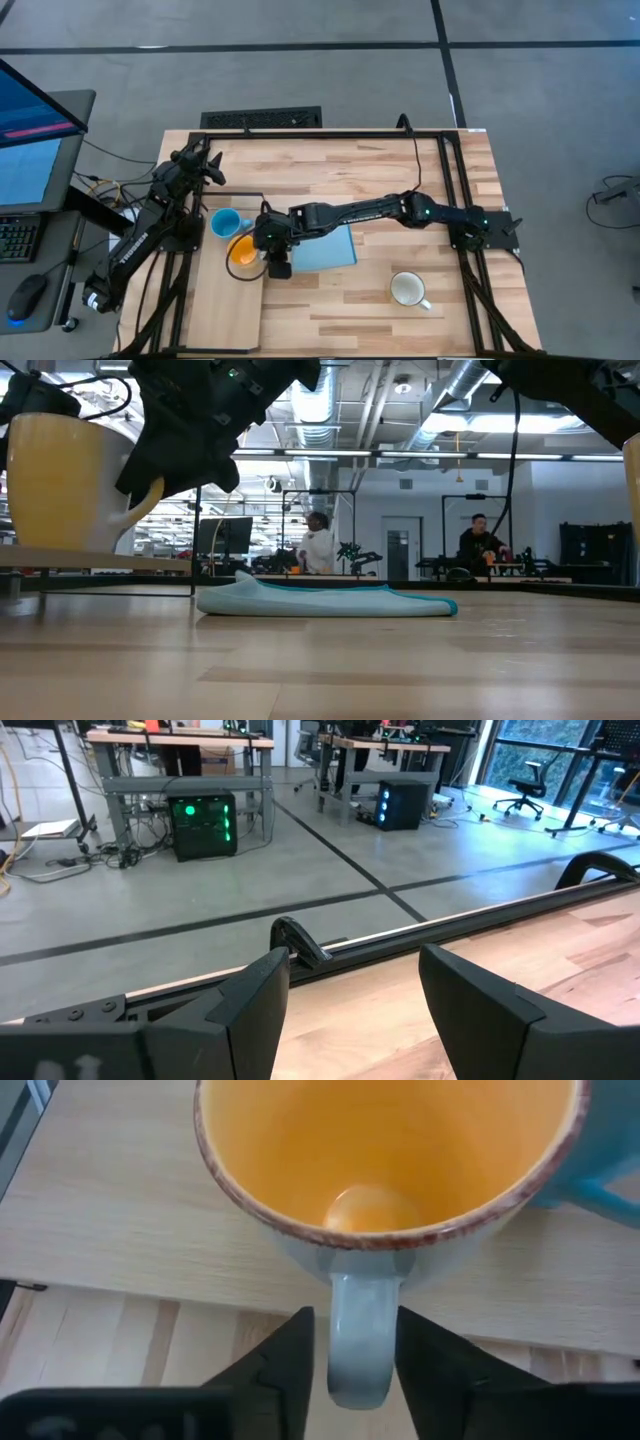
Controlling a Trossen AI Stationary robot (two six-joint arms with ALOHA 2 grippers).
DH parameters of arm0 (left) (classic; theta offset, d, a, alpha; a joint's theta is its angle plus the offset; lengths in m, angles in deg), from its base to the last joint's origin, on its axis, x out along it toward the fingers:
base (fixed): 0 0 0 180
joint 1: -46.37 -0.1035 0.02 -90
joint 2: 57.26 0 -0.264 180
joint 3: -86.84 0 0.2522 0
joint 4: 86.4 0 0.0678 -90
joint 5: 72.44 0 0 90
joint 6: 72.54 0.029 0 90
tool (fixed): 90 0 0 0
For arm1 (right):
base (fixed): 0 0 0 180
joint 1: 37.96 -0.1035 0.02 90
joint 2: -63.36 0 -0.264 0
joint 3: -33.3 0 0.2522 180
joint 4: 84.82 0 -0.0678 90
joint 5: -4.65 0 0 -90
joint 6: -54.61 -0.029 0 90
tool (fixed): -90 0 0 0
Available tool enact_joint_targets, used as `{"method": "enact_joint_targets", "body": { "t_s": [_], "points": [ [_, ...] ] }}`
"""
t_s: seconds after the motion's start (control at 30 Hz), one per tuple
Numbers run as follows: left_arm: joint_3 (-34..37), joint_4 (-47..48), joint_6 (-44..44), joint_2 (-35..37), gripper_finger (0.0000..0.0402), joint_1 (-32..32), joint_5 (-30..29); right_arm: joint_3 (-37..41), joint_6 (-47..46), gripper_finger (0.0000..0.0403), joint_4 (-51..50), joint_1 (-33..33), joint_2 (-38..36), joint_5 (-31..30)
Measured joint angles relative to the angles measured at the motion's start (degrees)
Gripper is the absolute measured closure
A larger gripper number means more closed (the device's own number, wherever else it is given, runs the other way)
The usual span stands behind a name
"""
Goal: Stack small to large cups/mugs on shelf
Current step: Put the yellow mug on the shelf
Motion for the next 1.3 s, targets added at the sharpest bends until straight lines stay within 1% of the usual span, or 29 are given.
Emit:
{"method": "enact_joint_targets", "body": {
  "t_s": [0.17,0.37,0.77,0.87,1.03,1.3],
  "points": [
    [0.0,0.0,0.0,0.0,0.0184,0.0,0.0,0.0,1.5,0.0206,2.9,0.0,0.0,0.0],
    [0.0,0.0,0.0,0.0,0.0184,0.0,0.0,0.0,3.3,0.0188,5.4,0.0,0.0,0.0],
    [0.0,0.0,-0.1,0.0,0.0184,0.0,0.0,0.0,3.5,0.0187,9.2,-0.2,0.0,0.3],
    [0.0,0.0,-0.1,0.0,0.0184,0.0,0.0,0.0,3.4,0.0188,10.2,-0.2,0.0,1.9],
    [0.0,0.0,-0.1,0.0,0.0184,0.0,0.0,0.0,3.1,0.0188,10.4,-0.2,0.0,2.4],
    [0.0,0.0,-0.1,0.0,0.0184,0.0,0.0,-0.1,3.1,0.0186,13.7,-0.2,0.9,3.8]
  ]
}}
